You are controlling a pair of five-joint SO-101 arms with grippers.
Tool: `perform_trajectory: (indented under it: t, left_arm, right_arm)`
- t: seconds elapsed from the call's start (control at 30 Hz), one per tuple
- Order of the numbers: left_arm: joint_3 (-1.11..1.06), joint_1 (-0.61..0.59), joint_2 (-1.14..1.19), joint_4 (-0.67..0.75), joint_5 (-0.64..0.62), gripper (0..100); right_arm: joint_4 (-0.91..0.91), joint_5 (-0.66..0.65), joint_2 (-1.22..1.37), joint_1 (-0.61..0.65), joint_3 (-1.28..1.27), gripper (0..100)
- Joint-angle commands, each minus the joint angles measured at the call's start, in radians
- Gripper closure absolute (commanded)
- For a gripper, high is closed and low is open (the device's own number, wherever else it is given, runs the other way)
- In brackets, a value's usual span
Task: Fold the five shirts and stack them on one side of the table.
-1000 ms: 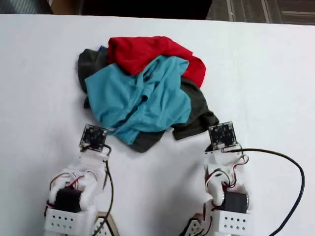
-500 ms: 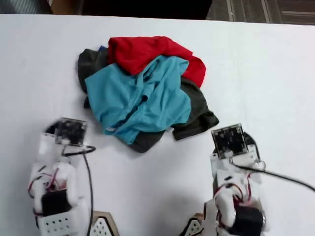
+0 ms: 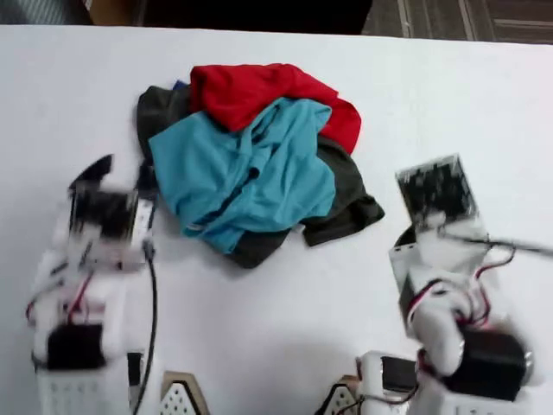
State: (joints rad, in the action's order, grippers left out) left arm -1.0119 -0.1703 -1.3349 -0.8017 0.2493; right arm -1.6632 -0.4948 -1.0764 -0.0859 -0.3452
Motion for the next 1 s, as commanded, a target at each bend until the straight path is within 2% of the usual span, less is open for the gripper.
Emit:
perform_trajectory:
  t: [0.0, 0.13, 0.27, 0.4, 0.57, 0.73, 0.97]
  left_arm:
    - [0.234, 0.048, 0.393, -0.081, -0.046, 82]
    - [0.596, 0.098, 0.763, -0.333, -0.046, 82]
    - [0.934, 0.183, 1.079, -0.632, -0.044, 80]
    - [1.204, 0.245, 1.303, -0.813, -0.048, 75]
    - [1.412, 0.267, 1.487, -0.848, -0.051, 75]
    - [1.429, 0.256, 1.705, -0.839, -0.051, 75]
    - [1.432, 0.180, 1.979, -0.726, -0.041, 75]
  right_arm:
    - [-0.047, -0.008, 0.091, -0.035, 0.193, 82.3]
    - [-0.042, -0.006, 0.048, -0.067, 0.204, 82.3]
    - [-0.044, -0.008, -0.021, -0.068, 0.106, 82.3]
    - [-0.044, -0.009, -0.081, -0.067, -0.018, 82.3]
    - [-0.044, -0.009, -0.124, -0.067, -0.137, 82.3]
    - [-0.044, -0.009, -0.137, -0.067, -0.181, 82.3]
    - [-0.045, -0.009, -0.137, -0.067, -0.180, 82.4]
